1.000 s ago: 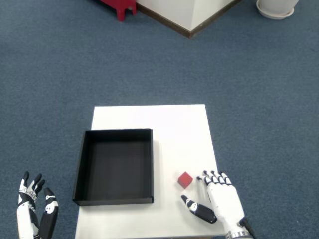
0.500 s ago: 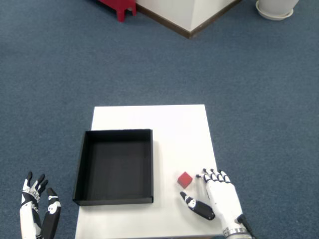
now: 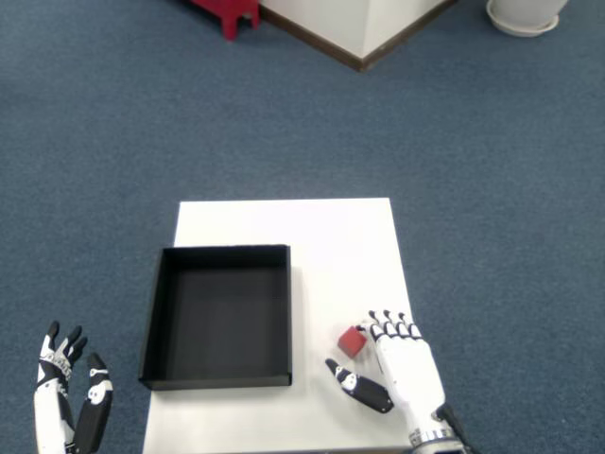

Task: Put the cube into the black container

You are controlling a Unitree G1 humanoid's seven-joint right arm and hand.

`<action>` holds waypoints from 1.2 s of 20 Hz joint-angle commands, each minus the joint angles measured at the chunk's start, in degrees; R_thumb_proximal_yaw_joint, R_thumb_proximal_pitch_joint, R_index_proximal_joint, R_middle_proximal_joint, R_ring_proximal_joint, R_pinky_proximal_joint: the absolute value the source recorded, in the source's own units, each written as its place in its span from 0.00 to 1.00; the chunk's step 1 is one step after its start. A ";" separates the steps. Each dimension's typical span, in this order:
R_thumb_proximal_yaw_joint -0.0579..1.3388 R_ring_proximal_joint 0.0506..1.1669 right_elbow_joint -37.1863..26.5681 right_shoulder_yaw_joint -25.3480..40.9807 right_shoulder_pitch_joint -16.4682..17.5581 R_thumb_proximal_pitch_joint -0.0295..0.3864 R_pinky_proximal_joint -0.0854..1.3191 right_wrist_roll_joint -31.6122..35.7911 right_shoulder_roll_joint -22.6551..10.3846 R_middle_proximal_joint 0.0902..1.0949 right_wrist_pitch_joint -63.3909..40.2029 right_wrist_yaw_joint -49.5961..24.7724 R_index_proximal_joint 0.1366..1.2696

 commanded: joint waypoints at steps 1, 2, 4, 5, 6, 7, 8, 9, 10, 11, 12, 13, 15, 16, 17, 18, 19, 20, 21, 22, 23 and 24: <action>0.24 0.09 -1.21 0.28 -2.37 0.05 0.04 -0.42 -0.66 0.09 -0.41 -3.94 0.27; 0.24 0.09 -1.26 0.47 -2.35 0.06 0.04 -0.49 -0.64 0.09 -0.32 -4.19 0.27; 0.24 0.09 -1.36 0.83 -2.27 0.06 0.04 -0.63 -0.61 0.09 -0.20 -4.62 0.28; 0.24 0.09 -1.44 1.00 -2.23 0.06 0.04 -0.68 -0.59 0.09 -0.17 -4.83 0.28; 0.24 0.09 -1.58 1.17 -2.19 0.06 0.04 -0.79 -0.56 0.09 -0.17 -5.08 0.28; 0.24 0.09 -1.73 1.37 -2.16 0.06 0.04 -0.94 -0.56 0.09 -0.20 -5.43 0.28; 0.24 0.09 -1.88 1.62 -2.13 0.06 0.04 -1.14 -0.54 0.09 -0.21 -5.91 0.28; 0.24 0.09 -2.02 1.87 -2.12 0.06 0.04 -1.30 -0.52 0.09 -0.19 -6.30 0.28; 0.24 0.09 -2.17 2.09 -2.11 0.06 0.04 -1.42 -0.51 0.09 -0.16 -6.65 0.28; 0.24 0.09 -2.29 2.26 -2.10 0.06 0.04 -1.49 -0.50 0.08 -0.12 -6.94 0.28; 0.24 0.09 -2.37 2.39 -2.11 0.06 0.04 -1.52 -0.50 0.08 -0.07 -7.17 0.28; 0.24 0.09 -2.41 2.49 -2.13 0.06 0.04 -1.53 -0.50 0.08 -0.01 -7.32 0.29; 0.26 0.09 -2.13 2.74 -2.06 0.08 0.04 -1.61 -0.49 0.08 0.25 -7.31 0.30; 0.27 0.09 -2.06 2.84 -2.04 0.10 0.04 -1.65 -0.47 0.08 0.33 -7.30 0.30; 0.28 0.10 -2.04 2.93 -2.04 0.11 0.04 -1.66 -0.46 0.09 0.39 -7.35 0.31; 0.29 0.10 -2.07 3.01 -2.05 0.13 0.05 -1.65 -0.46 0.09 0.41 -7.51 0.31; 0.30 0.10 -2.11 3.08 -2.11 0.14 0.05 -1.62 -0.46 0.09 0.45 -7.59 0.31; 0.30 0.10 -2.10 3.14 -2.16 0.15 0.05 -1.58 -0.46 0.09 0.53 -7.59 0.32; 0.30 0.10 -2.04 3.17 -2.20 0.17 0.05 -1.53 -0.48 0.09 0.62 -7.57 0.32; 0.31 0.10 -1.90 3.19 -2.27 0.18 0.05 -1.46 -0.49 0.09 0.74 -7.53 0.32; 0.32 0.10 -1.70 3.21 -2.28 0.20 0.05 -1.41 -0.49 0.09 0.85 -7.48 0.33; 0.33 0.11 -1.29 3.21 -2.16 0.22 0.05 -1.37 -0.49 0.09 0.95 -7.37 0.33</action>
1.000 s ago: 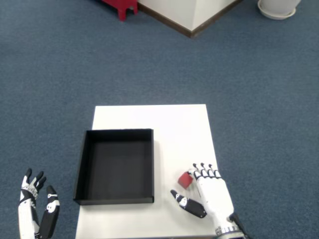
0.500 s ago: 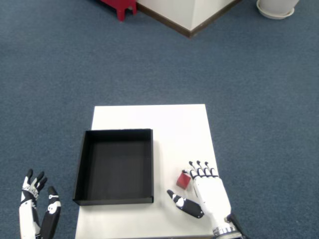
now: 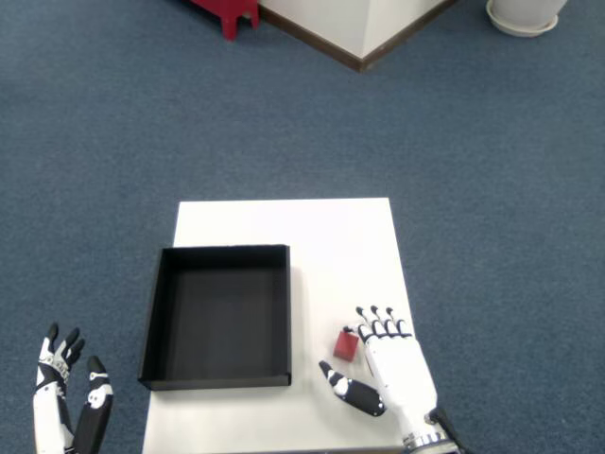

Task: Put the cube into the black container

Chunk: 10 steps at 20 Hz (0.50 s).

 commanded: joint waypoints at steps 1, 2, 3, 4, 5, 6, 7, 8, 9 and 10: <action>0.34 0.11 0.28 -0.54 -1.99 0.24 0.05 0.31 -0.50 0.09 0.78 -2.76 0.33; 0.35 0.11 0.71 -0.56 -1.79 0.25 0.06 0.35 -0.50 0.09 0.83 -2.58 0.33; 0.36 0.11 1.55 -0.60 -1.45 0.26 0.06 0.43 -0.50 0.09 0.96 -2.04 0.33; 0.37 0.12 1.90 -0.63 -1.27 0.26 0.06 0.47 -0.49 0.09 1.01 -1.77 0.33; 0.37 0.12 2.38 -0.67 -1.10 0.27 0.06 0.55 -0.46 0.09 1.03 -1.46 0.33; 0.38 0.12 2.59 -0.70 -1.08 0.26 0.06 0.63 -0.44 0.09 1.01 -1.28 0.33; 0.38 0.12 2.75 -0.72 -1.09 0.26 0.06 0.70 -0.43 0.09 1.01 -1.07 0.33; 0.39 0.12 2.87 -0.72 -1.10 0.26 0.06 0.73 -0.43 0.09 1.00 -0.92 0.32; 0.39 0.12 2.98 -0.70 -1.16 0.26 0.06 0.74 -0.44 0.09 0.98 -0.76 0.32; 0.40 0.12 3.01 -0.68 -1.21 0.26 0.07 0.74 -0.45 0.09 0.95 -0.69 0.31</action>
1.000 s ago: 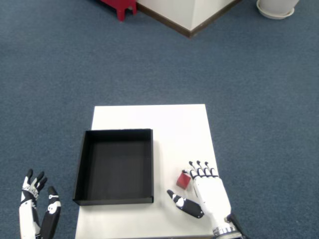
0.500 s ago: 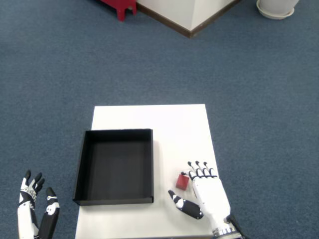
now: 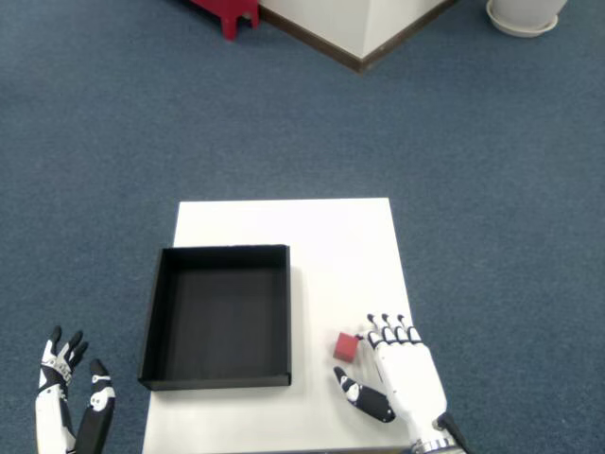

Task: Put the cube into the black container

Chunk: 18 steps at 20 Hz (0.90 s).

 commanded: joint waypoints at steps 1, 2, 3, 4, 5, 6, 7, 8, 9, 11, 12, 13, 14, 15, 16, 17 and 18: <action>0.40 0.12 0.10 -0.66 -1.91 0.25 0.07 0.74 -0.49 0.09 0.19 -0.85 0.31; 0.40 0.12 0.13 -0.66 -1.96 0.25 0.07 0.78 -0.50 0.09 0.12 -0.81 0.31; 0.41 0.12 0.18 -0.67 -1.97 0.24 0.07 0.83 -0.51 0.09 0.00 -0.78 0.30; 0.41 0.12 0.24 -0.70 -1.96 0.24 0.06 0.88 -0.52 0.09 -0.15 -0.79 0.30; 0.41 0.12 0.30 -0.75 -1.96 0.23 0.06 0.94 -0.53 0.09 -0.31 -0.84 0.29; 0.42 0.12 0.43 -0.83 -2.01 0.23 0.06 1.01 -0.58 0.09 -0.43 -0.82 0.29; 0.42 0.12 0.64 -0.93 -2.08 0.22 0.06 1.10 -0.65 0.09 -0.50 -0.68 0.29; 0.43 0.12 0.87 -1.00 -2.06 0.22 0.06 1.17 -0.73 0.09 -0.57 -0.48 0.28; 0.43 0.12 1.10 -1.07 -1.96 0.22 0.06 1.24 -0.80 0.09 -0.60 -0.23 0.28; 0.44 0.12 1.35 -1.15 -1.75 0.23 0.06 1.34 -0.79 0.10 -0.62 0.14 0.29; 0.45 0.12 1.38 -1.19 -1.65 0.23 0.06 1.38 -0.72 0.10 -0.65 0.17 0.29; 0.45 0.12 1.37 -1.24 -1.54 0.24 0.06 1.43 -0.58 0.10 -0.69 -0.01 0.29; 0.45 0.12 1.33 -1.24 -1.50 0.24 0.06 1.42 -0.51 0.09 -0.71 -0.24 0.29; 0.46 0.12 1.25 -1.21 -1.48 0.25 0.06 1.38 -0.50 0.09 -0.75 -0.46 0.29; 0.46 0.12 1.15 -1.17 -1.41 0.25 0.06 1.29 -0.50 0.09 -0.84 -0.81 0.29; 0.46 0.12 1.07 -1.14 -1.25 0.26 0.06 1.20 -0.50 0.09 -0.96 -1.20 0.29; 0.46 0.12 1.00 -1.11 -1.12 0.26 0.06 1.13 -0.47 0.09 -1.05 -1.53 0.28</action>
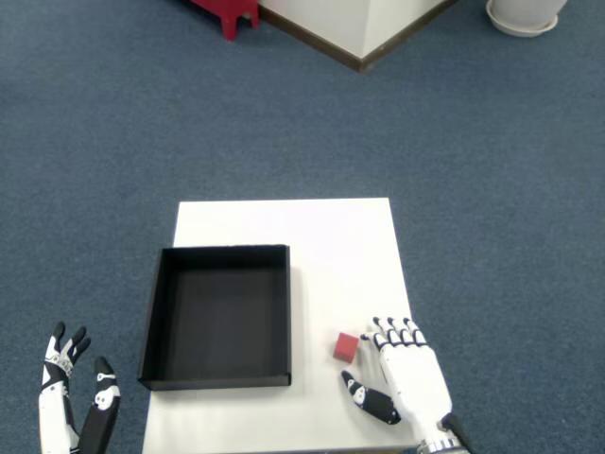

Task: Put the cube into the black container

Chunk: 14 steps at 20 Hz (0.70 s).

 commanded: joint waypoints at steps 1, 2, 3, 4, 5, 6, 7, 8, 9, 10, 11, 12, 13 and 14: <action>0.46 0.12 -0.59 -0.55 -1.21 0.26 0.06 0.94 -0.41 0.09 -1.09 -2.68 0.28; 0.46 0.12 -0.78 -0.42 -1.18 0.26 0.06 0.82 -0.37 0.09 -1.11 -2.75 0.28; 0.46 0.12 -0.92 -0.33 -1.12 0.27 0.06 0.71 -0.35 0.09 -1.12 -2.79 0.28; 0.46 0.12 -1.14 -0.20 -1.05 0.27 0.06 0.60 -0.32 0.09 -1.14 -2.89 0.28; 0.45 0.12 -1.32 -0.12 -1.02 0.27 0.06 0.55 -0.30 0.09 -1.15 -2.95 0.28; 0.45 0.12 -1.57 -0.02 -0.99 0.27 0.06 0.51 -0.29 0.09 -1.15 -3.04 0.28; 0.45 0.12 -1.69 0.02 -0.96 0.27 0.06 0.49 -0.29 0.09 -1.17 -3.12 0.28; 0.45 0.12 -1.83 0.08 -0.91 0.27 0.06 0.46 -0.29 0.09 -1.22 -3.30 0.28; 0.45 0.12 -1.94 0.14 -0.88 0.26 0.06 0.42 -0.28 0.09 -1.28 -3.44 0.28; 0.45 0.12 -2.11 0.25 -0.86 0.26 0.06 0.37 -0.26 0.09 -1.33 -3.62 0.28; 0.44 0.12 -2.25 0.35 -0.87 0.26 0.06 0.34 -0.26 0.09 -1.36 -3.78 0.28; 0.44 0.12 -2.31 0.43 -0.86 0.26 0.06 0.31 -0.26 0.09 -1.37 -3.87 0.28; 0.44 0.12 -2.31 0.48 -0.84 0.25 0.06 0.30 -0.26 0.09 -1.35 -3.87 0.28; 0.44 0.12 -2.29 0.51 -0.79 0.25 0.06 0.28 -0.25 0.09 -1.34 -3.85 0.28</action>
